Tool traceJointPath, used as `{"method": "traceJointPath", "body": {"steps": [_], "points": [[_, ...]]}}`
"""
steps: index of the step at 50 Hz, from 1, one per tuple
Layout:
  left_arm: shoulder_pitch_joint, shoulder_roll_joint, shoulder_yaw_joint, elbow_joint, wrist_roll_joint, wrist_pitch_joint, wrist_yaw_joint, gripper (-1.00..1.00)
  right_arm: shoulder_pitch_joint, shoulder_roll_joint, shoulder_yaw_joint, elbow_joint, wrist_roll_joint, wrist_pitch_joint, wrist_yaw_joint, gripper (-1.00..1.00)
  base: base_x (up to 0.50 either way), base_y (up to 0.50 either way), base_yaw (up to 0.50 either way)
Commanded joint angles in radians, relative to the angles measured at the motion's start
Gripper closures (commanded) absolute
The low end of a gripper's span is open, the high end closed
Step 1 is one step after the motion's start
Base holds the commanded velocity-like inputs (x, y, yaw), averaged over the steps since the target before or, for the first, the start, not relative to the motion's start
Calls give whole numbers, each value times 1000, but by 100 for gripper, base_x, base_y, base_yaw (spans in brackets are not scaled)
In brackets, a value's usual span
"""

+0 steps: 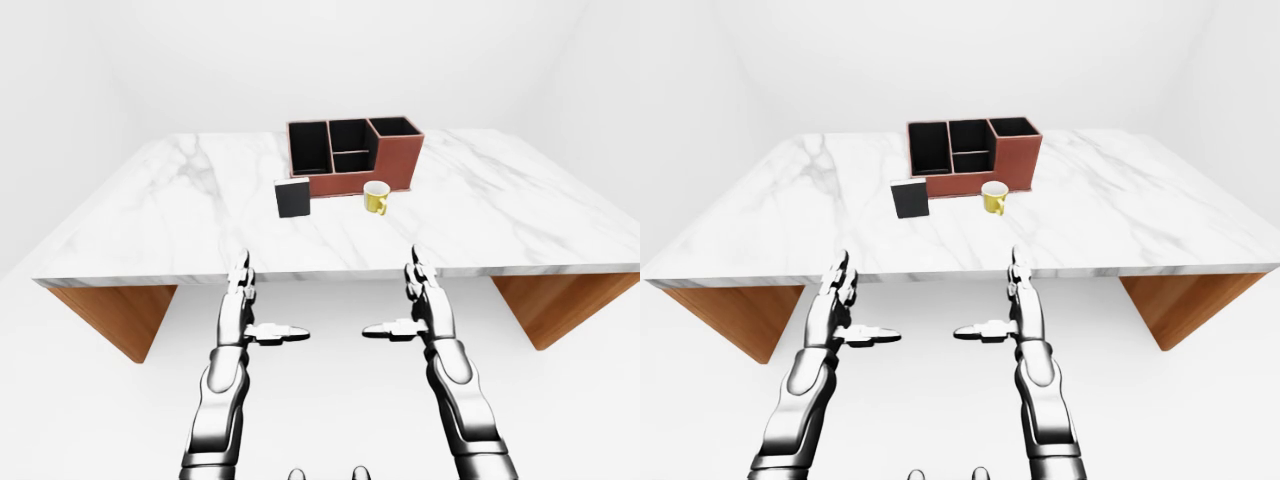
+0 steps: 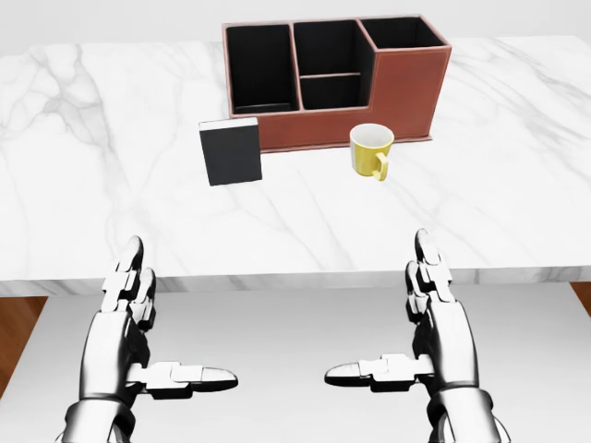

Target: Pick up the book and place it in the caddy.

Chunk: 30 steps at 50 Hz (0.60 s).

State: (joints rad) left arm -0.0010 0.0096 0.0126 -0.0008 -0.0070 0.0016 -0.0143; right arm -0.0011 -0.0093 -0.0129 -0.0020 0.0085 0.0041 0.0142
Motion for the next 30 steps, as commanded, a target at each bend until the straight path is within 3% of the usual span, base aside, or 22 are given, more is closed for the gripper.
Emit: {"method": "traceJointPath", "body": {"steps": [1,6,7,10,11,12,14,16,24,25,28,30], "points": [[-2,15,23,-10,-4,8,-29,-100,-10,-17,-25,-15,7,25,27,-100,0,0,0],[-2,15,29,-15,-2,12,-33,-100,-24,-22,-32,-9,-21,40,14,-100,0,0,0],[-1,16,32,-26,-3,21,-33,-100,-19,-21,-30,-36,-8,65,31,-100,0,0,0],[-2,18,37,-40,-1,28,-33,-100,-8,-20,-25,-82,-19,65,40,-100,0,0,0],[-6,20,38,-36,6,23,-28,-100,-9,-19,-21,-102,-28,81,40,-100,0,0,0],[-7,20,39,-36,9,23,-27,-100,-8,-19,-18,-107,-35,81,40,-100,0,0,0],[-6,22,39,-48,14,27,-27,-100,-6,-23,-14,-108,-72,40,29,-100,0,0,0],[-5,24,36,-49,29,16,-29,-100,2,-26,-10,-143,-66,83,62,-100,0,0,0],[0,19,34,-37,47,-2,-24,-100,8,-24,-14,-166,-69,83,94,-100,0,0,2],[0,19,32,-36,52,-7,-22,-100,10,-22,-12,-166,-76,48,90,-100,0,0,50],[2,21,30,-43,63,-14,-20,-100,0,-24,-15,-164,-122,83,59,-100,1,0,50],[4,22,30,-61,69,-7,-23,-100,4,-26,-24,-199,-109,83,72,-100,1,0,25]]}}
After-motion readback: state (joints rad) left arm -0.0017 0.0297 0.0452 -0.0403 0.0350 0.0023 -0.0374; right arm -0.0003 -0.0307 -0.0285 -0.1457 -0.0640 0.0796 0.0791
